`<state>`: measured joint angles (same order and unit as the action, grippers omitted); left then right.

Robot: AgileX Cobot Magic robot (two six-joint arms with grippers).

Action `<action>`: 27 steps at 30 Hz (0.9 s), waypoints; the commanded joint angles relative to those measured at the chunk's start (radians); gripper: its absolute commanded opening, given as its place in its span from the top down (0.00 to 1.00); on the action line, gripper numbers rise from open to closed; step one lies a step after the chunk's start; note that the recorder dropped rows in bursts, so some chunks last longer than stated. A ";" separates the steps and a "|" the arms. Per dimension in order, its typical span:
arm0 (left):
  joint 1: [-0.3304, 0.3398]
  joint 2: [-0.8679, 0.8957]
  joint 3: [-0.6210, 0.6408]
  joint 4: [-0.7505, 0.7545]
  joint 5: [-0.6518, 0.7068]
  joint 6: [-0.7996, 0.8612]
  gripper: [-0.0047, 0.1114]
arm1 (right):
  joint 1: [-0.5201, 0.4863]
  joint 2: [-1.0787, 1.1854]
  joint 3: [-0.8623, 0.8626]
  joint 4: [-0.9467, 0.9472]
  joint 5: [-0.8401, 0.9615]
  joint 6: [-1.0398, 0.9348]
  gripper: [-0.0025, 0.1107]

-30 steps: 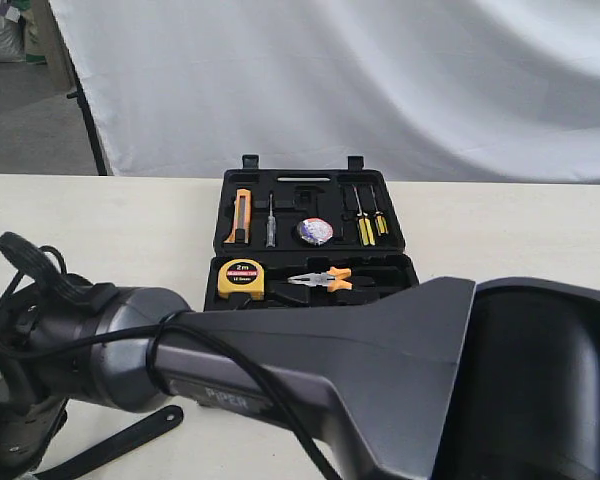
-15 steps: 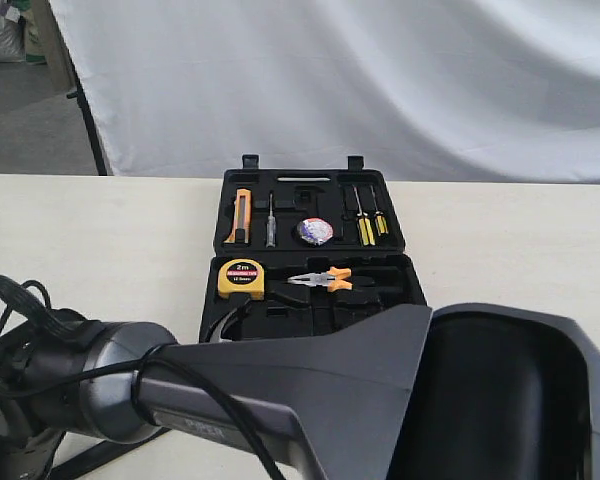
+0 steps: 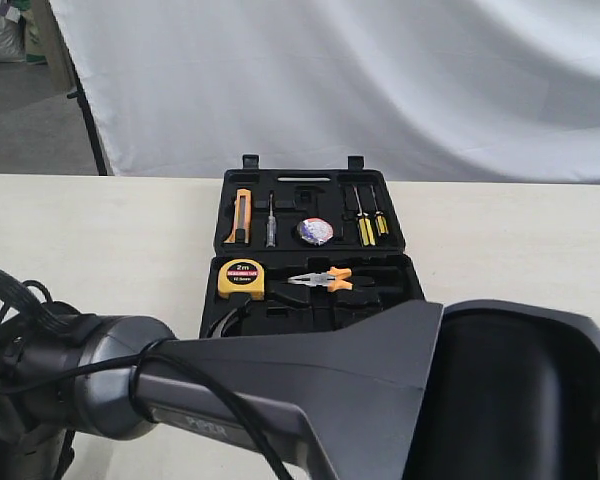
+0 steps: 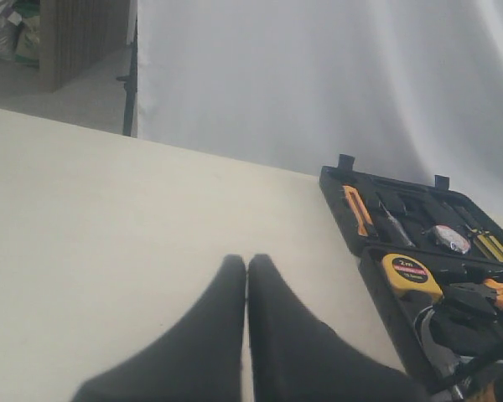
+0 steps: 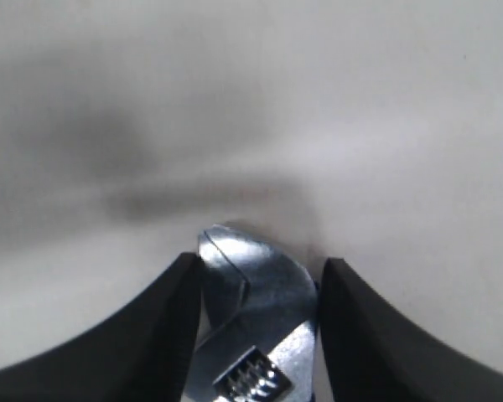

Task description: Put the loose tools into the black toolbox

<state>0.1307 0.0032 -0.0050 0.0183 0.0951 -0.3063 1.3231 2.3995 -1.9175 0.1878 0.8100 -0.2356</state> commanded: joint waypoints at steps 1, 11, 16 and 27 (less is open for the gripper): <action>0.025 -0.003 -0.003 0.004 -0.007 -0.005 0.95 | 0.005 -0.012 0.012 -0.022 0.125 0.009 0.98; 0.025 -0.003 -0.003 0.004 -0.007 -0.005 0.95 | -0.021 -0.041 0.102 -0.105 0.201 0.034 0.98; 0.025 -0.003 -0.003 0.004 -0.007 -0.005 0.95 | -0.041 -0.124 0.215 -0.096 0.159 0.034 0.98; 0.025 -0.003 -0.003 0.004 -0.007 -0.005 0.95 | -0.184 -0.323 0.371 -0.107 0.113 0.012 0.98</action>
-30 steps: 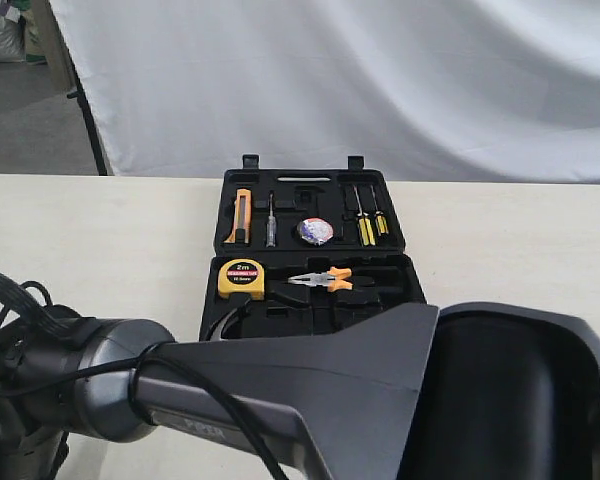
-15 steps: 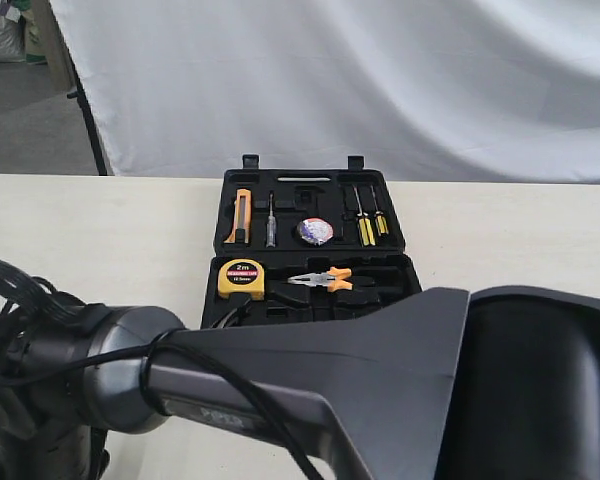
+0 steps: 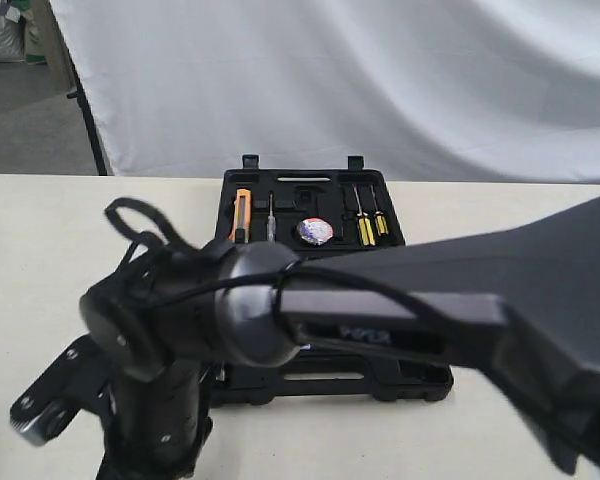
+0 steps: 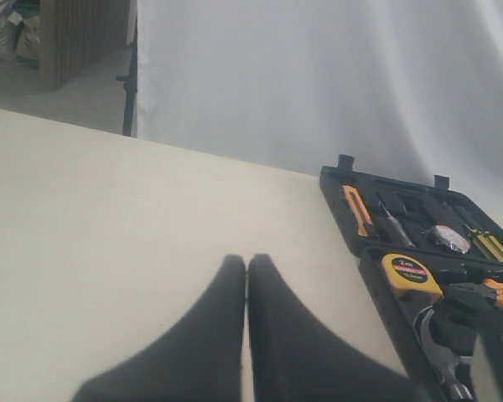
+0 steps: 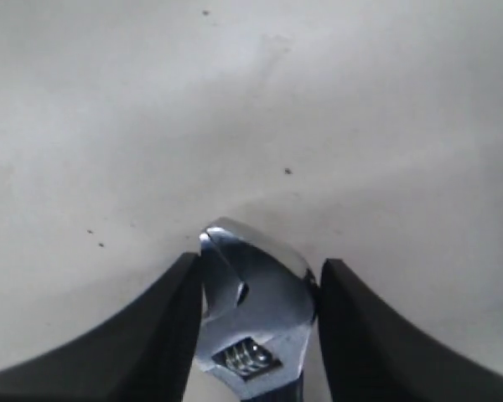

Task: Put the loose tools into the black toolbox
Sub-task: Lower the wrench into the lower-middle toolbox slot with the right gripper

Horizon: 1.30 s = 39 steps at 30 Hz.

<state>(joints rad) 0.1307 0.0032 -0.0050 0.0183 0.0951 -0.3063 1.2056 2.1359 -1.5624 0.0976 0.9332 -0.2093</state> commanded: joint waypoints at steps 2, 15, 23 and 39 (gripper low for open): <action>0.025 -0.003 -0.003 0.004 -0.007 -0.005 0.95 | -0.110 -0.070 0.016 -0.021 -0.009 -0.014 0.98; 0.025 -0.003 -0.003 0.004 -0.007 -0.005 0.95 | -0.387 -0.083 -0.068 -0.031 0.016 -0.022 0.98; 0.025 -0.003 -0.003 0.004 -0.007 -0.005 0.95 | -0.393 0.026 -0.243 -0.151 0.078 -0.079 0.98; 0.025 -0.003 -0.003 0.004 -0.007 -0.005 0.95 | -0.387 0.104 -0.347 -0.182 0.181 0.159 0.95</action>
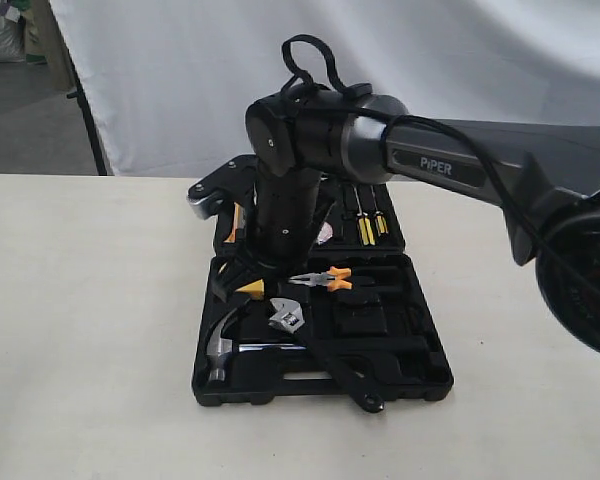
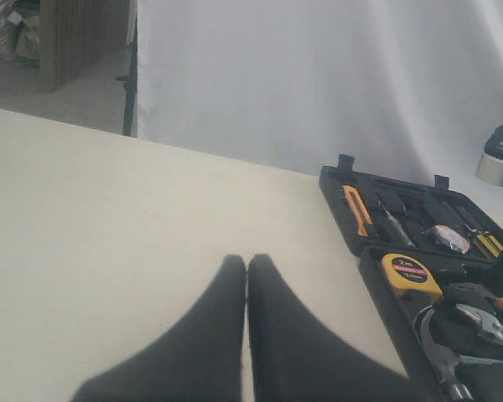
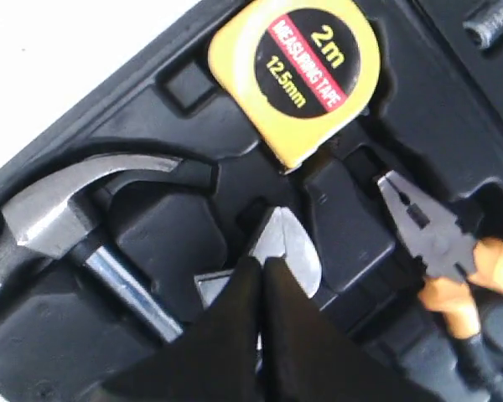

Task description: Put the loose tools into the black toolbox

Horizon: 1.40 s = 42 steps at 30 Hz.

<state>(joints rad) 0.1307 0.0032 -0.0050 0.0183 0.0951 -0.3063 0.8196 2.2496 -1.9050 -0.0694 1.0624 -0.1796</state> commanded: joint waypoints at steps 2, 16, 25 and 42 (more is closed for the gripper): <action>0.025 -0.003 -0.003 0.004 -0.007 -0.005 0.95 | -0.001 -0.010 -0.004 -0.020 0.079 0.185 0.86; 0.025 -0.003 -0.003 0.004 -0.007 -0.005 0.95 | -0.015 0.012 0.013 -0.009 0.144 0.209 0.45; 0.025 -0.003 -0.003 0.004 -0.007 -0.005 0.95 | -0.015 0.070 0.060 0.006 0.159 0.180 0.49; 0.025 -0.003 -0.003 0.004 -0.007 -0.005 0.95 | -0.015 0.011 0.058 0.000 0.159 -0.030 0.98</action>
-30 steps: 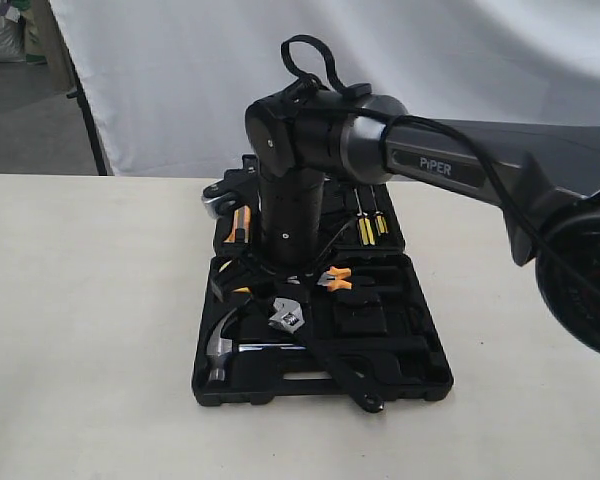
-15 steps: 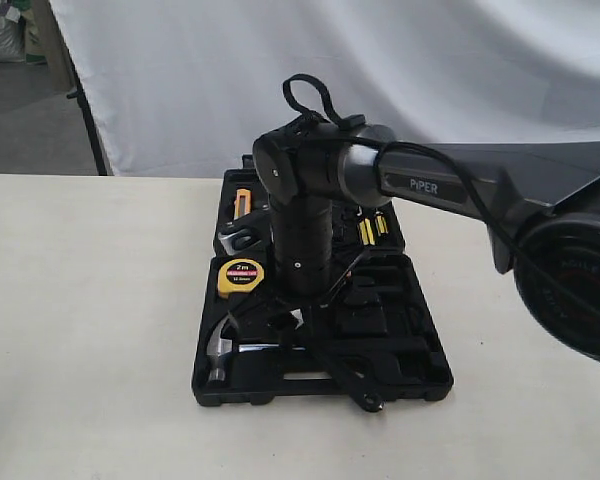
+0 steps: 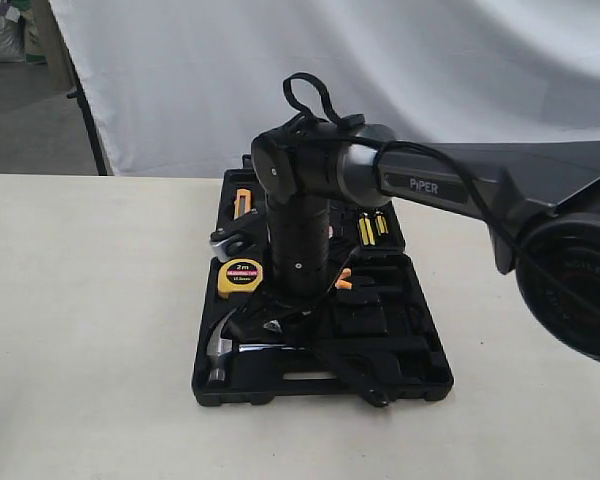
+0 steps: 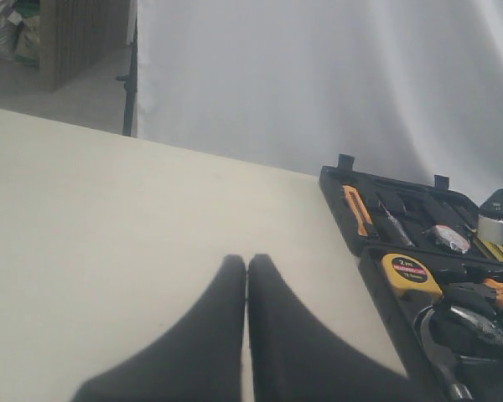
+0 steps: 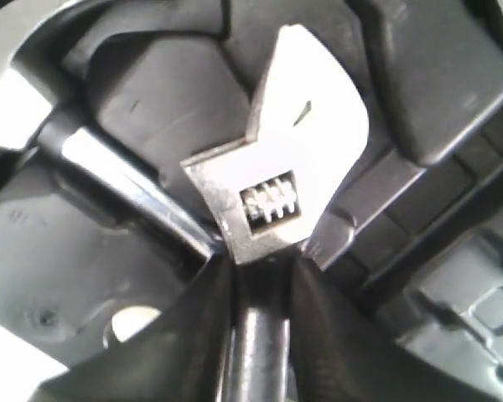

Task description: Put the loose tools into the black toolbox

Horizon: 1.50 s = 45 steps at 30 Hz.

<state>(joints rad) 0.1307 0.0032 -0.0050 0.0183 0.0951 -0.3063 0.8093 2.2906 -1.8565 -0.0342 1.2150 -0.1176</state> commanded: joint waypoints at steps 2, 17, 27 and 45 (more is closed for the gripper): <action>0.025 -0.003 -0.003 0.004 -0.007 -0.005 0.95 | -0.004 -0.037 0.009 -0.075 0.006 -0.157 0.98; 0.025 -0.003 -0.003 0.004 -0.007 -0.005 0.95 | 0.019 -0.039 0.009 -0.161 -0.064 -0.265 0.98; 0.025 -0.003 -0.003 0.004 -0.007 -0.005 0.95 | 0.050 -0.019 0.009 -0.188 -0.048 -0.410 0.98; 0.025 -0.003 -0.003 0.004 -0.007 -0.005 0.95 | 0.103 -0.004 0.009 -0.409 -0.052 -0.380 0.98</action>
<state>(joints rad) 0.1307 0.0032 -0.0050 0.0183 0.0951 -0.3063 0.9150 2.2901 -1.8475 -0.4073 1.1577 -0.4987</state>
